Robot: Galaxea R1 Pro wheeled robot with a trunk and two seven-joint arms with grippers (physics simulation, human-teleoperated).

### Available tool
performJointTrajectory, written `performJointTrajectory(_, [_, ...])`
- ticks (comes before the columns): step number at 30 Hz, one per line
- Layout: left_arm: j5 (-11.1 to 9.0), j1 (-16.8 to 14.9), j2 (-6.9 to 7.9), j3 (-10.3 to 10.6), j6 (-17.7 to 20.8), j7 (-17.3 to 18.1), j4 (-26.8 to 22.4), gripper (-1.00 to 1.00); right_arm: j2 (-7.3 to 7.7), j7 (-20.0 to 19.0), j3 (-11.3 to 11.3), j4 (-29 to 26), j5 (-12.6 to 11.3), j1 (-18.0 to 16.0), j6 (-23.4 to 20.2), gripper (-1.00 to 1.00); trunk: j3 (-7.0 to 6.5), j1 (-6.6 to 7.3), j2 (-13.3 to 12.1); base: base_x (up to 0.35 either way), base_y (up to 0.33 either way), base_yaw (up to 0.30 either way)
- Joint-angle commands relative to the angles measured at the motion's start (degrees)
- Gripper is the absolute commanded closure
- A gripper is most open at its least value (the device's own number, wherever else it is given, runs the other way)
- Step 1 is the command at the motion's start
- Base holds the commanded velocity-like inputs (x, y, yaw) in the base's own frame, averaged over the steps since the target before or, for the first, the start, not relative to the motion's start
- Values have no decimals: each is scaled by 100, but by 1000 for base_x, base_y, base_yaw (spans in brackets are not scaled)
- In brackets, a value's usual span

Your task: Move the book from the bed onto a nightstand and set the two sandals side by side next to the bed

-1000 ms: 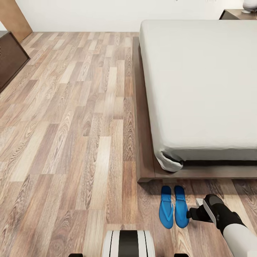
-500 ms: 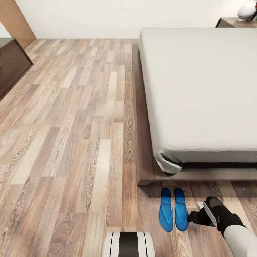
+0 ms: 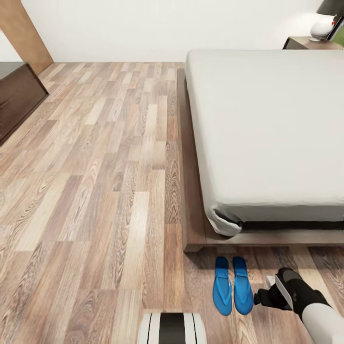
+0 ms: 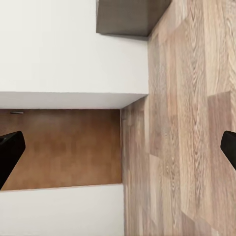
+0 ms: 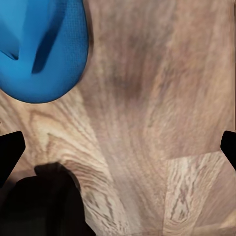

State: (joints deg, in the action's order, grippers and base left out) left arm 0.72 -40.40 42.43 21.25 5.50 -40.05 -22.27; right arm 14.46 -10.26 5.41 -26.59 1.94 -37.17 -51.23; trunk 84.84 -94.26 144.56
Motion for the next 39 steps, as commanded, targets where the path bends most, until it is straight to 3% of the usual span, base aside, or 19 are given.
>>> performJointTrajectory(1, [7, -3, 6, 46, 58, -33, -6, -100, -2, -23, 25, -7, 22, -1, -25, -100, -19, 3, 0, 0, 0, 0])
performJointTrajectory(8, [7, -3, 7, 46, 57, -30, -6, -100, 9, -26, 22, 44, 25, -1, -12, -100, -63, 8, -3, 0, 0, 0])
performJointTrajectory(18, [12, -3, 3, 46, 56, -27, -6, -100, 9, -21, 22, 212, 34, -1, 13, -100, -285, 34, -16, 0, 0, 0])
performJointTrajectory(23, [12, -3, 5, 46, 56, 24, -6, -100, 11, -20, 22, 271, 39, 5, 22, -100, -285, 34, -16, 0, 0, 0])
performJointTrajectory(32, [15, -3, 4, 46, 56, 111, -6, -100, 13, -22, 17, 324, 42, 7, 70, -100, -484, 57, -28, 0, 0, 0])
performJointTrajectory(39, [16, -3, 3, 50, 52, 154, -5, -100, 16, -20, 14, 438, 43, 8, 96, -100, -529, 62, -31, 0, 0, 0])
